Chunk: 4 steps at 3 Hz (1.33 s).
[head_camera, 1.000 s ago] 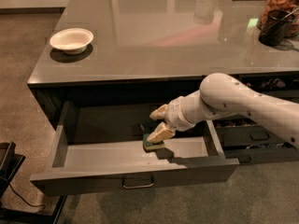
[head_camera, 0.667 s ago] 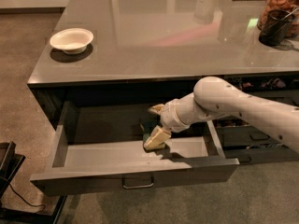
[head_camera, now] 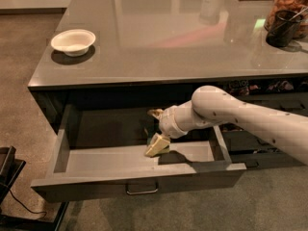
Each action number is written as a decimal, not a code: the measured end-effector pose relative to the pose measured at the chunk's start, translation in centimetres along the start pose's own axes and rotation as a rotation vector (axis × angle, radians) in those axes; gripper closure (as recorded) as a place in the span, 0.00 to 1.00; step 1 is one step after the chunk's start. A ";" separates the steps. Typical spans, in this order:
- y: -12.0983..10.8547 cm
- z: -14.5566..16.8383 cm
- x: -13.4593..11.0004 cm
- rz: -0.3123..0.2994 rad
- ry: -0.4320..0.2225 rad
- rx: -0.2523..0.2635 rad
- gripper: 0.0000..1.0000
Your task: Pick sponge from top drawer and place on counter
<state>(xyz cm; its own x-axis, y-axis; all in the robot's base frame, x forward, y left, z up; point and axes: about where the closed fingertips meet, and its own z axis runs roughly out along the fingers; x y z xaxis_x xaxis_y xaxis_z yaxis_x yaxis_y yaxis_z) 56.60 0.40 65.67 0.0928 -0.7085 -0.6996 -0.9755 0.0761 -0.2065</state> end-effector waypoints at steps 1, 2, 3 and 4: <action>-0.2 1.1 0.7 -0.035 0.013 -0.007 0.07; -0.2 1.5 1.6 -0.059 0.047 -0.024 0.07; -0.2 1.5 3.1 -0.073 0.098 -0.051 0.05; -0.1 1.1 4.8 -0.074 0.160 -0.082 0.04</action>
Offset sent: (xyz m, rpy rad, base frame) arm 0.0113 -0.0100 -0.0318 -0.1085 -0.0274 0.0659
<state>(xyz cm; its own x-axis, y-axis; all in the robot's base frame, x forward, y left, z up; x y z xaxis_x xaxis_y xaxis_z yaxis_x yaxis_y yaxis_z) 57.41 -2.25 61.59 0.1384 -0.8128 -0.5659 -0.9808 -0.0332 -0.1921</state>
